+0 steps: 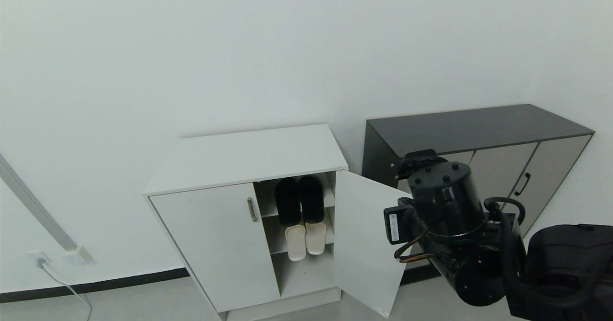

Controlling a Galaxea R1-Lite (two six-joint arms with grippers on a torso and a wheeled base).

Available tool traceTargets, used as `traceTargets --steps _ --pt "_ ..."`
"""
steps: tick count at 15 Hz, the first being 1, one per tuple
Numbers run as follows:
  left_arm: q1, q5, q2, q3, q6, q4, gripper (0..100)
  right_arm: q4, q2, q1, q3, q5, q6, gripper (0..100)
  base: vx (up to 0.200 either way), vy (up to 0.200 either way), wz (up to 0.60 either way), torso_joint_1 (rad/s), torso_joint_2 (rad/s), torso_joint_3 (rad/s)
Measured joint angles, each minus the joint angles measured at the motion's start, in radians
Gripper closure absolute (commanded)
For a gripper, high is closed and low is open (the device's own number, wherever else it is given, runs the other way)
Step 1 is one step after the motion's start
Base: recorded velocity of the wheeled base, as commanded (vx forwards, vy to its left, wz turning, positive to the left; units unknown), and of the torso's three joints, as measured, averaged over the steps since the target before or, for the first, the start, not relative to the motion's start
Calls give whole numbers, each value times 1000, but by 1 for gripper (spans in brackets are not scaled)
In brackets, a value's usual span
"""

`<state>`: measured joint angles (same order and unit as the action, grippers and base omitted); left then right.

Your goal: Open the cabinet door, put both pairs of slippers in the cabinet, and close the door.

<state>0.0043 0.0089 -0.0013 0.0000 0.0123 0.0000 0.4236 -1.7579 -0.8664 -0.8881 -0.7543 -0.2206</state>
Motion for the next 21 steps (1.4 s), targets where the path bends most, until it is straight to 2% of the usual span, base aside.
traceTargets --steps 3,6,10,13,16,21 --pt "0 0 0 0 0 0 100 32 -23 57 -17 14 11 100 0 0 0 0 0 0" --pt "0 0 0 0 0 0 100 68 -70 167 -67 109 31 100 0 0 0 0 0 0" --pt "0 0 0 0 0 0 100 73 -182 344 -205 242 33 100 0 0 0 0 0 0" --pt "0 0 0 0 1 0 100 72 -294 442 -318 293 33 100 0 0 0 0 0 0" --pt "0 0 0 0 1 0 100 73 -405 505 -406 334 28 100 0 0 0 0 0 0" --pt "0 1 0 0 0 0 100 97 -534 551 -489 345 26 100 0 0 0 0 0 0"
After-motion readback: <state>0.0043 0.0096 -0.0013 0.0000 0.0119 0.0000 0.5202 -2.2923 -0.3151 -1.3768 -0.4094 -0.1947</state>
